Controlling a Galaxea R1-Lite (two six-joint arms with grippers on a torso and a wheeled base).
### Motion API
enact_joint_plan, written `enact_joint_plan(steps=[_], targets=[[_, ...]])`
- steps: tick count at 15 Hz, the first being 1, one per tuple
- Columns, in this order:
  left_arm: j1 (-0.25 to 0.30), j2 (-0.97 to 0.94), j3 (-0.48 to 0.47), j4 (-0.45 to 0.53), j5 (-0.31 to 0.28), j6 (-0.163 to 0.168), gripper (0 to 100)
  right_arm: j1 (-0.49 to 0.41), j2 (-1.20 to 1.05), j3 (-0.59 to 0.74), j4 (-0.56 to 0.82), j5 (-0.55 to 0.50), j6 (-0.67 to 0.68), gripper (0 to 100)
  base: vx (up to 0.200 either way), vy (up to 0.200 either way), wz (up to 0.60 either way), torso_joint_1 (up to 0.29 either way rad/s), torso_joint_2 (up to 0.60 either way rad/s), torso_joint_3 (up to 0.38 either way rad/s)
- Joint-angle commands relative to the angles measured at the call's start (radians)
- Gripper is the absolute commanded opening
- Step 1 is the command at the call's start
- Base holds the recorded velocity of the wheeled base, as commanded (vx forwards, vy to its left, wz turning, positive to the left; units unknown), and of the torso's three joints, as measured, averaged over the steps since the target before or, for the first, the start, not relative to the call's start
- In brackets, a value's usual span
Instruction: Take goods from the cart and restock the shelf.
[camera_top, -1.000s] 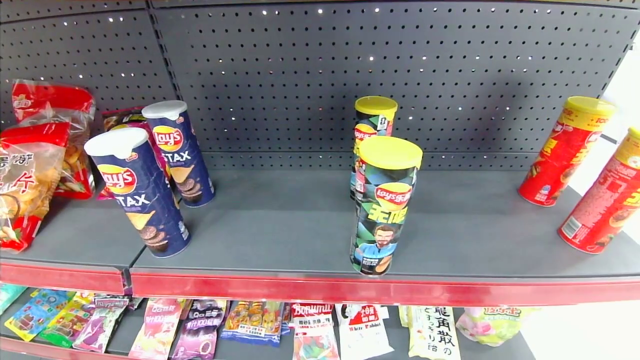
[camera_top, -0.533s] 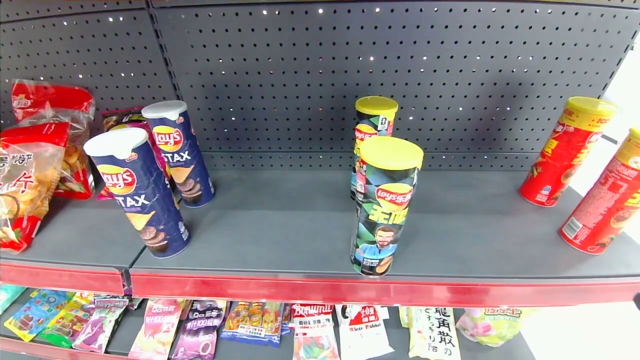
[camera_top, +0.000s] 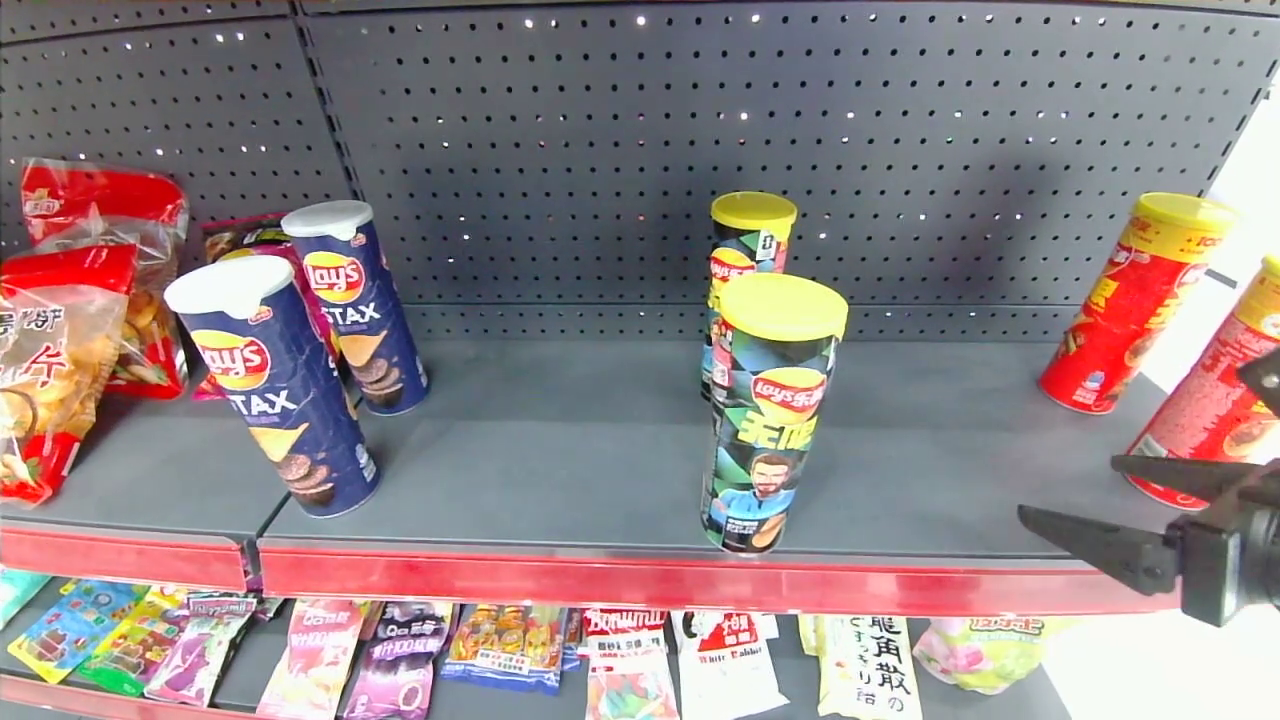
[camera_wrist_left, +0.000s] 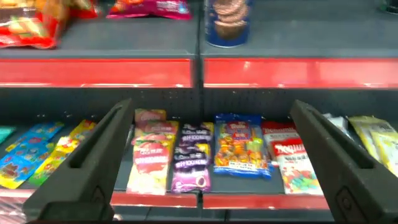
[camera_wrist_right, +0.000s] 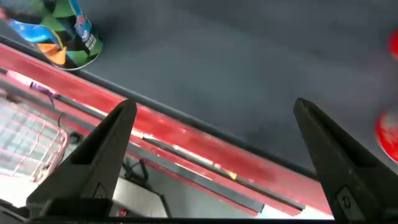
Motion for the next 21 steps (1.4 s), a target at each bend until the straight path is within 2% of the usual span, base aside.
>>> enact_joint_plan(steps=[1, 5, 7, 8, 12, 21], targets=[[-0.001, 0.000, 0.004, 0.000, 0.007, -0.004, 100, 0.032, 0.118, -0.008, -0.023, -0.002, -0.001, 100, 0.000, 0.000, 0.00, 0.000, 0.00, 0.000], [-0.001, 0.000, 0.004, 0.000, 0.012, -0.007, 100, 0.061, 0.193, -0.036, -0.030, -0.011, -0.004, 100, 0.000, 0.000, 0.00, 0.000, 0.00, 0.000], [-0.001, 0.000, 0.004, 0.000, 0.012, -0.007, 100, 0.079, 0.238, -0.043, -0.031, -0.050, -0.004, 100, 0.000, 0.000, 0.00, 0.000, 0.00, 0.000], [-0.001, 0.000, 0.004, 0.000, 0.012, -0.007, 100, 0.122, 0.291, -0.077, -0.056, -0.100, 0.005, 100, 0.000, 0.000, 0.00, 0.000, 0.00, 0.000], [-0.001, 0.000, 0.004, 0.000, 0.012, -0.007, 100, 0.200, 0.405, -0.125, -0.122, -0.122, 0.022, 100, 0.000, 0.000, 0.00, 0.000, 0.00, 0.000], [-0.001, 0.000, 0.004, 0.000, 0.012, -0.007, 100, 0.230, 0.471, -0.172, -0.137, -0.123, 0.020, 100, 0.000, 0.000, 0.00, 0.000, 0.00, 0.000]])
